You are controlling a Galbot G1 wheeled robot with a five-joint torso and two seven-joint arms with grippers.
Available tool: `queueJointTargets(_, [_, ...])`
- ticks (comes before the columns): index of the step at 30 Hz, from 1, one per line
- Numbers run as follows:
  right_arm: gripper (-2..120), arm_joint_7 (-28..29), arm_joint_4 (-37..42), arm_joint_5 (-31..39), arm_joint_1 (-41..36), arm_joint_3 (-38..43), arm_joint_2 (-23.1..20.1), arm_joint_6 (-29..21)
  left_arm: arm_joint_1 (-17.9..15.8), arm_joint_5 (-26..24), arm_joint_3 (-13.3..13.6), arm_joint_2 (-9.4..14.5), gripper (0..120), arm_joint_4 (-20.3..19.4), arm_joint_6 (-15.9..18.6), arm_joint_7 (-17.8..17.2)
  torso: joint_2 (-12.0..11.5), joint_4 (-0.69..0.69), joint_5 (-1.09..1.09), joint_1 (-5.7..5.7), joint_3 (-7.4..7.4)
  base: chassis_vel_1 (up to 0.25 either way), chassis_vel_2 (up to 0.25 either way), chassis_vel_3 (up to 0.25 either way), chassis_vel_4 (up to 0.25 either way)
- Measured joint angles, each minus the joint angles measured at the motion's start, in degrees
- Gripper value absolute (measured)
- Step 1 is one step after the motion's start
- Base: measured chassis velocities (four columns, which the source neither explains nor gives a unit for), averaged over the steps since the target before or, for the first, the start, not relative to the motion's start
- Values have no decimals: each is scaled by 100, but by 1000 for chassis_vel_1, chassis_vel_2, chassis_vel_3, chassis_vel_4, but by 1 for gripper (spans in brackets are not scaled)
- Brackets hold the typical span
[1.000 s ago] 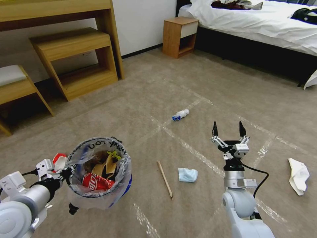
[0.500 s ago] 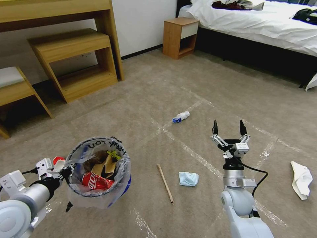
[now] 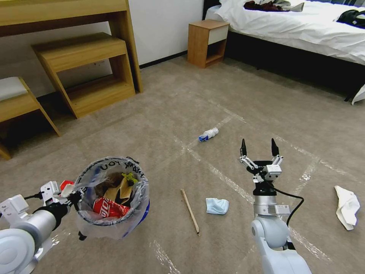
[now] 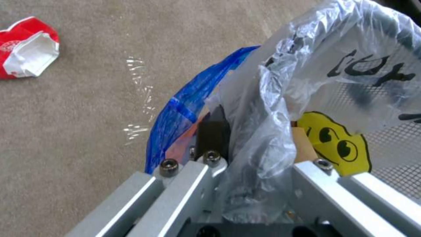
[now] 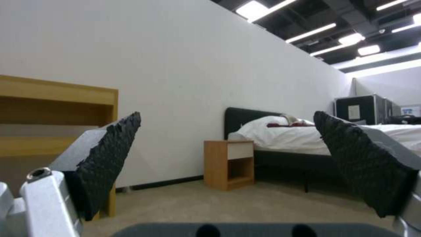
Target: Pick up the trash bin and place the garbage on the floor into it.
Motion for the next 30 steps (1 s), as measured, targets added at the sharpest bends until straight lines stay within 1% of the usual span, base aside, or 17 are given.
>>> queueJointTargets(18, [100, -27, -49, -10, 9, -65, -25, -30, -6, -2, 1, -9, 0, 11, -7, -11, 0, 0, 0, 0, 0, 0, 0, 0, 0])
queueJointTargets(26, [100, 24, -225, 16, 232, -264, -233, 12, -9, -12, -21, -33, 0, 8, -14, -28, 0, 0, 1, 0, 0, 0, 0, 0, 0])
queueJointTargets(30, [100, 155, -368, -4, 465, -468, -405, -38, -12, -16, -42, -51, 0, 18, -17, -34, 0, -1, 1, 0, 0, 0, 0, 0, 0])
